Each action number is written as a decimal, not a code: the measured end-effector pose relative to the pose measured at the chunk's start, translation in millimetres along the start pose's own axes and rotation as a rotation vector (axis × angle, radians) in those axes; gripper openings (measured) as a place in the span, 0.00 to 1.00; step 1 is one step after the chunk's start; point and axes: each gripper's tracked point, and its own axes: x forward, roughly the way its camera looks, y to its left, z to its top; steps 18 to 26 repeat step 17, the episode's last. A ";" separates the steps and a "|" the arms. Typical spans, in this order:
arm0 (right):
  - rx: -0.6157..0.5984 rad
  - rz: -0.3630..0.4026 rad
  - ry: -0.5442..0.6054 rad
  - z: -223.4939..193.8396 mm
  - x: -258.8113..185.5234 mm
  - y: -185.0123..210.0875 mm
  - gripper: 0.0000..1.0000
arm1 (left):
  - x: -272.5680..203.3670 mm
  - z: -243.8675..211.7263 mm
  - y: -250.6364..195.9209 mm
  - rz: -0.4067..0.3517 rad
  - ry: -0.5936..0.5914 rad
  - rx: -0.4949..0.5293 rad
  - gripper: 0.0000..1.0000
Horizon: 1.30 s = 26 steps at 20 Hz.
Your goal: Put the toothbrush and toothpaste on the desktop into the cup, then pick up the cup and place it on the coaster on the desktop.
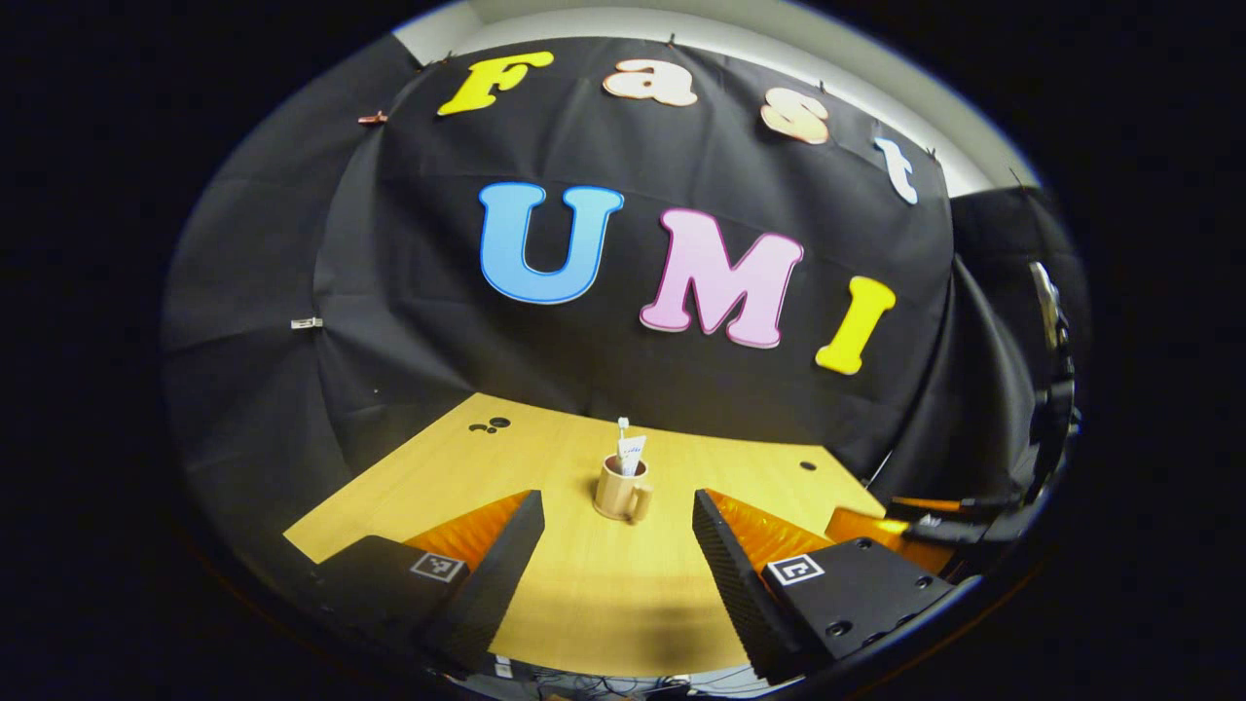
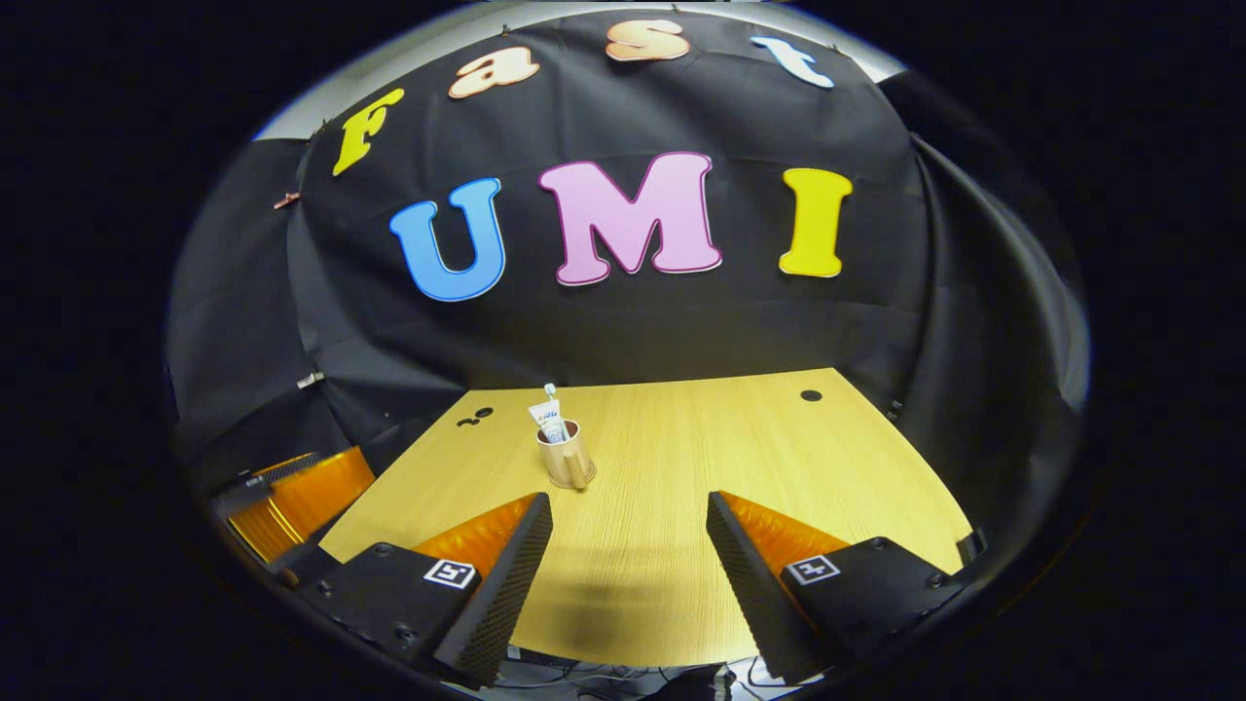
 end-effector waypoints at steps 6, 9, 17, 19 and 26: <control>-0.009 -0.027 -0.056 -10.5 -26.4 -6.5 0.98 | -26.1 -1.4 -7.0 -0.018 -0.083 0.107 0.97; 0.008 -0.010 -0.047 -15.9 -31.3 0.2 0.98 | -31.5 -9.6 -8.1 -0.039 -0.073 0.133 0.97; -0.004 0.030 -0.015 -27.8 -35.9 14.4 0.98 | -40.3 -17.6 -17.6 -0.064 -0.063 0.145 0.97; -0.004 0.030 -0.015 -27.8 -35.9 14.4 0.98 | -40.3 -17.6 -17.6 -0.064 -0.063 0.145 0.97; -0.004 0.030 -0.015 -27.8 -35.9 14.4 0.98 | -40.3 -17.6 -17.6 -0.064 -0.063 0.145 0.97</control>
